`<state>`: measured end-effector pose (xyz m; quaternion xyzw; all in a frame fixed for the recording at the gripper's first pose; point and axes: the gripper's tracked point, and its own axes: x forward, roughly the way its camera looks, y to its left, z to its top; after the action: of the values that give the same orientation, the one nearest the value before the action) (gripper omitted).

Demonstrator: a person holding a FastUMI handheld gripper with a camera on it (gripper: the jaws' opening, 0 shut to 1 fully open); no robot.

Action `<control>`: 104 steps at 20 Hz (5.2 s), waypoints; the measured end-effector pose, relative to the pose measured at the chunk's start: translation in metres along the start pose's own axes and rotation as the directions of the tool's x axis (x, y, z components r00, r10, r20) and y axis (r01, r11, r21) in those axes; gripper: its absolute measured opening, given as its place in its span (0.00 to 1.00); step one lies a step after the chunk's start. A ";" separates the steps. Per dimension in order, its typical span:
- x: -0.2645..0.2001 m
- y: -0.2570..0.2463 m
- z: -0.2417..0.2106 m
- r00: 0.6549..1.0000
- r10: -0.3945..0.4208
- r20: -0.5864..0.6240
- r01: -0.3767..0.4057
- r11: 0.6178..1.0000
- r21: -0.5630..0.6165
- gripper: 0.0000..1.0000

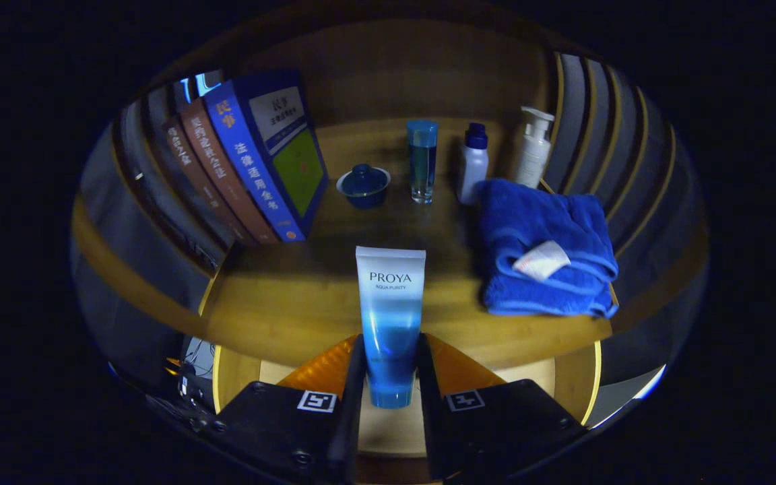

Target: Pull open the drawer, take out the items inside it, and place them on the countertop above the cabinet.

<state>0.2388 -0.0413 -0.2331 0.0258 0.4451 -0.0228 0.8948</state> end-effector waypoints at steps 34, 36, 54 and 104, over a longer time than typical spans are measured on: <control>-0.169 -0.019 -0.129 0.885 -0.037 0.465 0.015 0.999 0.051 1.00; -0.177 -0.024 -0.156 0.869 -0.061 0.492 0.035 0.997 0.062 1.00; -0.149 -0.018 -0.250 0.876 -0.048 0.479 0.048 0.999 0.012 1.00; -0.045 -0.008 -0.091 0.813 -0.049 0.580 0.045 0.999 0.022 1.00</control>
<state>0.1386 -0.0428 -0.2519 0.0097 0.1518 -0.0533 0.9869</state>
